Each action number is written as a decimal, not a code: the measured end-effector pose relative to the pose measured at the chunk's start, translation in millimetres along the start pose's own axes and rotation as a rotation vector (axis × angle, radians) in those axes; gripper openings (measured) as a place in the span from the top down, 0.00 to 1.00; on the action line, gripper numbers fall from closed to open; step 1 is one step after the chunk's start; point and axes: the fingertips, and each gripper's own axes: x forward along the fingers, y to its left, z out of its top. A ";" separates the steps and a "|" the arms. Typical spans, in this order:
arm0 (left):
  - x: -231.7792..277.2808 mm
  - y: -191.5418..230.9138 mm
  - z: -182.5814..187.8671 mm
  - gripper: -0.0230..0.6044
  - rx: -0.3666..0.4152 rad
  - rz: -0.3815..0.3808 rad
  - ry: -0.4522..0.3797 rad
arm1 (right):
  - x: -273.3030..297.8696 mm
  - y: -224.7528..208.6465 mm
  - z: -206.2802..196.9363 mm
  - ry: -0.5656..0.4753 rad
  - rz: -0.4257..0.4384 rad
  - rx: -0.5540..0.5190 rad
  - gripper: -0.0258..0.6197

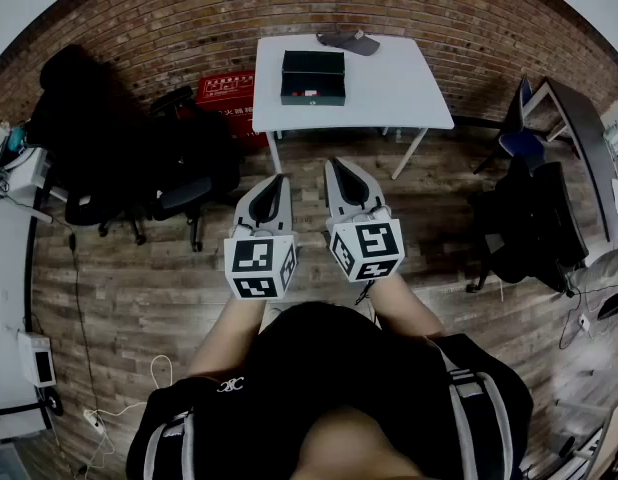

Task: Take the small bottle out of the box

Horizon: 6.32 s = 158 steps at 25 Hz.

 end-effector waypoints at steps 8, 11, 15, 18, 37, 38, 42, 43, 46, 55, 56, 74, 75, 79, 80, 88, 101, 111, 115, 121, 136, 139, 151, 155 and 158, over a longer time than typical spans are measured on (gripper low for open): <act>-0.7 -0.4 0.5 0.94 -0.003 0.006 0.006 | -7.9 0.9 2.2 -0.012 -0.001 0.000 0.91; 3.0 -8.5 2.7 0.94 0.004 -0.002 0.005 | -10.2 -3.5 -1.2 0.008 0.019 0.042 0.91; 8.8 -27.9 1.4 0.94 0.019 -0.016 0.008 | -18.2 -11.5 -4.7 0.029 0.063 0.091 0.91; 10.8 -42.4 -1.4 0.94 0.015 -0.022 0.012 | -29.9 -21.1 -2.7 0.021 0.053 0.074 0.91; 7.8 -91.5 -19.9 0.94 -0.022 0.006 -0.029 | -70.5 -56.5 -13.2 0.035 0.038 0.044 0.91; 9.9 -89.4 -19.7 0.94 -0.021 0.003 -0.029 | -68.5 -56.2 -12.6 0.032 0.036 0.040 0.91; 20.5 -85.9 -17.6 0.94 -0.018 -0.017 -0.031 | -62.1 -60.5 -13.0 0.025 0.014 0.031 0.91; 23.6 -86.8 -17.2 0.94 -0.023 -0.023 -0.034 | -60.6 -63.1 -14.3 0.029 0.010 0.030 0.91; 36.4 -88.4 -17.7 0.94 -0.030 -0.044 -0.029 | -53.1 -69.6 -15.2 0.029 0.005 0.022 0.91; 95.2 -82.7 -11.9 0.94 -0.023 -0.092 -0.015 | -11.0 -105.6 -17.8 0.035 -0.025 0.022 0.91; 103.4 -79.0 -10.2 0.94 -0.026 -0.094 -0.012 | -2.9 -109.4 -17.0 0.035 -0.025 0.021 0.91; 214.3 39.8 3.5 0.94 -0.094 -0.067 -0.007 | 152.5 -115.2 -13.4 0.064 -0.006 -0.024 0.91; 219.4 46.8 3.2 0.94 -0.104 -0.067 -0.005 | 159.6 -113.5 -13.4 0.066 -0.006 -0.029 0.91; 238.4 67.0 8.8 0.94 -0.107 -0.082 -0.007 | 185.4 -110.5 -13.4 0.074 -0.005 -0.042 0.91; 242.6 70.2 11.3 0.94 -0.102 -0.090 -0.010 | 191.2 -111.1 -12.8 0.074 -0.010 -0.043 0.91; 272.2 104.3 17.3 0.94 -0.081 -0.138 -0.002 | 242.6 -111.9 -18.5 0.087 -0.038 -0.037 0.91; 300.4 149.0 -1.6 0.94 -0.100 -0.156 0.043 | 298.0 -106.2 -36.1 0.130 -0.045 -0.053 0.91; 343.7 143.2 -9.8 0.94 -0.090 -0.179 0.088 | 318.3 -131.0 -49.1 0.144 -0.013 -0.045 0.91; 369.3 139.8 -1.6 0.94 -0.077 -0.170 0.088 | 330.9 -155.2 -52.5 0.151 -0.001 -0.039 0.91; 408.4 139.6 -2.2 0.94 -0.054 -0.147 0.123 | 357.3 -191.7 -59.9 0.161 0.020 -0.005 0.91; 464.6 174.5 -14.0 0.94 -0.065 -0.006 0.183 | 422.9 -223.8 -113.6 0.299 0.160 -0.004 0.91; 469.1 174.4 -18.5 0.94 -0.072 0.010 0.190 | 428.9 -222.1 -130.9 0.361 0.218 -0.020 0.91; 482.0 180.6 -47.2 0.94 -0.115 0.077 0.265 | 431.7 -226.0 -205.7 0.591 0.452 -0.067 0.91; 482.3 181.9 -58.1 0.94 -0.129 0.106 0.293 | 432.7 -227.6 -223.7 0.625 0.540 -0.091 0.91; 479.2 185.7 -64.2 0.94 -0.144 0.134 0.306 | 432.4 -224.1 -241.5 0.676 0.617 -0.137 0.91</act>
